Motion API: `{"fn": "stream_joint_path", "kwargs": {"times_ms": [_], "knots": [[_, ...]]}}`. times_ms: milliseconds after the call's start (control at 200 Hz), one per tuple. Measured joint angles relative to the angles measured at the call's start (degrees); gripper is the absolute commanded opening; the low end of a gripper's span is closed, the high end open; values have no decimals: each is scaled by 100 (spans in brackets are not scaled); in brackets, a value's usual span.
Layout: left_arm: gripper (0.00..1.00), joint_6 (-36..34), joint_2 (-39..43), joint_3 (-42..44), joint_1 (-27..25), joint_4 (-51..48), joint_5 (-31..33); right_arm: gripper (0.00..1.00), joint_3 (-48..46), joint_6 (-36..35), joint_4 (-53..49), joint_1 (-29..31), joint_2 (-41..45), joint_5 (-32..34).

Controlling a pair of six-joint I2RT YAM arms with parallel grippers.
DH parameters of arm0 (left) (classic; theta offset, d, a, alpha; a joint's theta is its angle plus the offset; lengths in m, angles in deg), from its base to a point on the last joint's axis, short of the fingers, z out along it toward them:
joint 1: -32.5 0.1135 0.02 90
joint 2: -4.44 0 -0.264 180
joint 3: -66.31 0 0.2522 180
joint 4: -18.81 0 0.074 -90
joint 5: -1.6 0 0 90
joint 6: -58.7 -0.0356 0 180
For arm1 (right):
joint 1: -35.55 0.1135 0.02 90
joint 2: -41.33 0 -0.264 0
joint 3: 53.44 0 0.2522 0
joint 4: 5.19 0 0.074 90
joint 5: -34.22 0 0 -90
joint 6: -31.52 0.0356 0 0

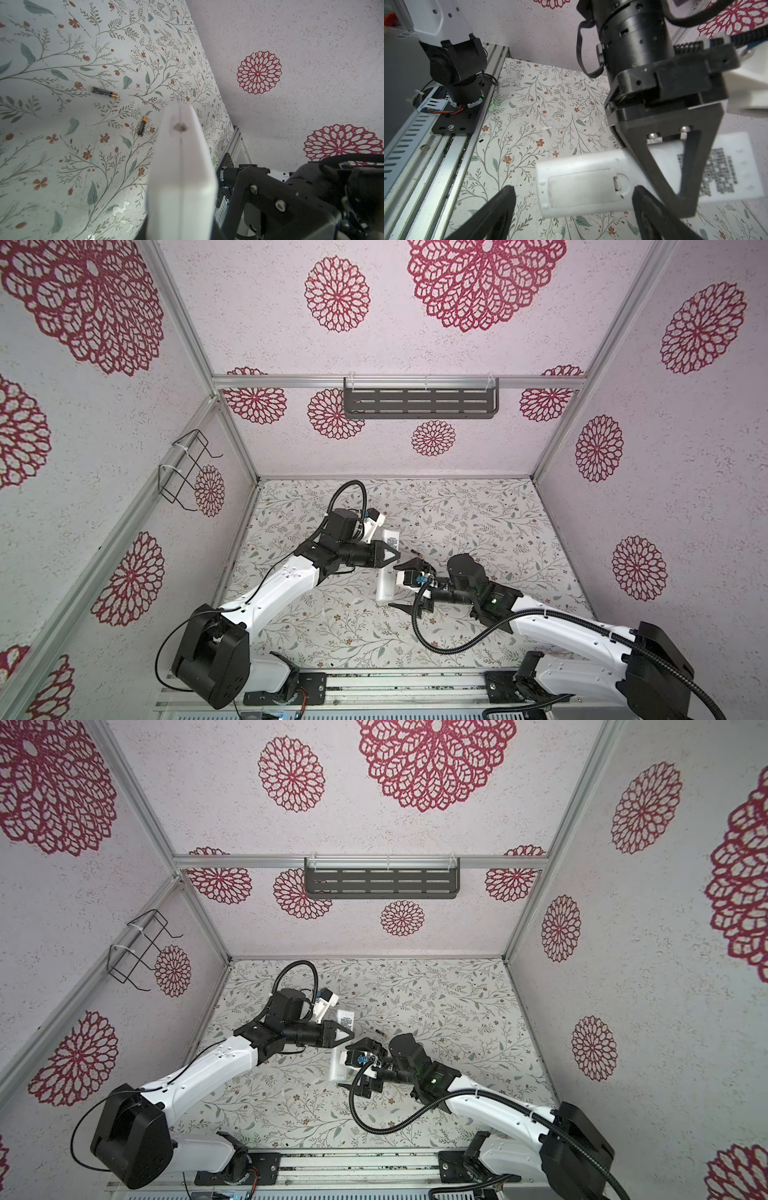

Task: Load the batteries into the remote control
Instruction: 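Grip the remote's battery cover end with the right gripper while the left holds it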

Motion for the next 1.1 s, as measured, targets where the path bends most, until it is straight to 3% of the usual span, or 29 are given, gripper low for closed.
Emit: {"fn": "stream_joint_path", "kwargs": {"times_ms": [1101], "knots": [[4, 391, 0, 238, 37, 634, -52, 85, 271, -37, 11, 85, -457, 227]]}}
